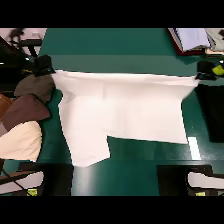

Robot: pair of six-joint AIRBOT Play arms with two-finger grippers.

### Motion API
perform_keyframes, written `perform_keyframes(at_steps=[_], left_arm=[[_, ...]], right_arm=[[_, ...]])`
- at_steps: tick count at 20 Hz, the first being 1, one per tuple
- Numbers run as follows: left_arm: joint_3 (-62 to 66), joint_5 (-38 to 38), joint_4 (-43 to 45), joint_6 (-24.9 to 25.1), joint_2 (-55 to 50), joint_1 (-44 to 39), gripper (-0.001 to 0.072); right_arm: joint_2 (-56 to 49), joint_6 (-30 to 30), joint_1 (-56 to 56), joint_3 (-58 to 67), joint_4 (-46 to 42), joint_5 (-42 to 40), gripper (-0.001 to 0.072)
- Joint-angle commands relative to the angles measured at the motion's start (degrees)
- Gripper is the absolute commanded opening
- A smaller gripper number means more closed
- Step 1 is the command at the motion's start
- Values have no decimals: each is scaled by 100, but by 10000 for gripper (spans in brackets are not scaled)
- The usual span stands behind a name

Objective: Fold the shirts.

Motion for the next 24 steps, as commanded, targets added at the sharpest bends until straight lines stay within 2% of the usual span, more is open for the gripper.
perform_keyframes(at_steps=[1,4,6,8,11,15,19,20,21,22,24], left_arm=[[-96,1029,-426,501,-892,2,27],[-94,1847,-444,566,-1191,4,27],[-92,1980,-446,656,-1231,4,27],[-94,1606,-439,935,-1228,4,28],[-184,649,-332,1357,-1228,2,27],[-807,769,-358,1353,-1231,2,28],[-1276,817,-354,1226,-1231,2,32],[-1294,785,-356,1134,-1228,2,252],[-1294,697,-356,1021,-1211,4,481],[-1279,535,-354,942,-1163,9,503],[-1314,74,-297,881,-861,9,503]], right_arm=[[-1073,-275,177,597,-201,-741,18],[-1652,-275,140,1272,-203,-1036,18],[-1891,-286,133,1585,-203,-970,18],[-1902,-398,133,1519,-212,-745,19],[-1615,-417,140,669,-212,-778,19],[-1224,-409,140,-627,-199,-1235,19],[-1029,-369,116,-1165,92,-1443,31],[-1003,-369,70,-1191,286,-1427,159],[-997,-374,17,-1139,568,-1320,328],[-957,-417,-50,-1075,785,-1180,348],[-673,-625,-166,-1091,1001,-896,347]])
